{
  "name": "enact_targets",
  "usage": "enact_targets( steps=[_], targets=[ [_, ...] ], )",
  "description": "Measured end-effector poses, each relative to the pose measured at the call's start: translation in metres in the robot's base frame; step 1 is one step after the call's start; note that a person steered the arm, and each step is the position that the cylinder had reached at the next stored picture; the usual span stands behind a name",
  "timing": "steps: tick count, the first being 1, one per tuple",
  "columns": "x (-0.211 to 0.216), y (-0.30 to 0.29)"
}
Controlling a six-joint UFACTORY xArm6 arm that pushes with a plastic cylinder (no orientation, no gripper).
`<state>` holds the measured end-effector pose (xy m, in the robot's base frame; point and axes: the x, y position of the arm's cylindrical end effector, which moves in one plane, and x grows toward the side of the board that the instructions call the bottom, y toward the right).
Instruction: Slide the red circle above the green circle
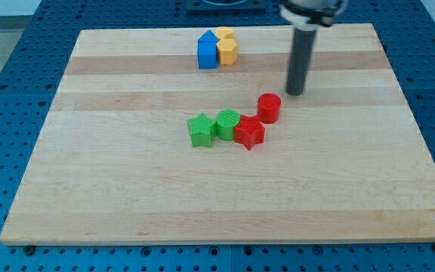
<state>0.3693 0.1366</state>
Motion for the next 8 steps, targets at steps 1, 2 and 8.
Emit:
enact_targets(
  steps=[1,2,8],
  targets=[
    [0.034,0.016],
    [0.058,-0.01],
    [0.058,-0.104]
  ],
)
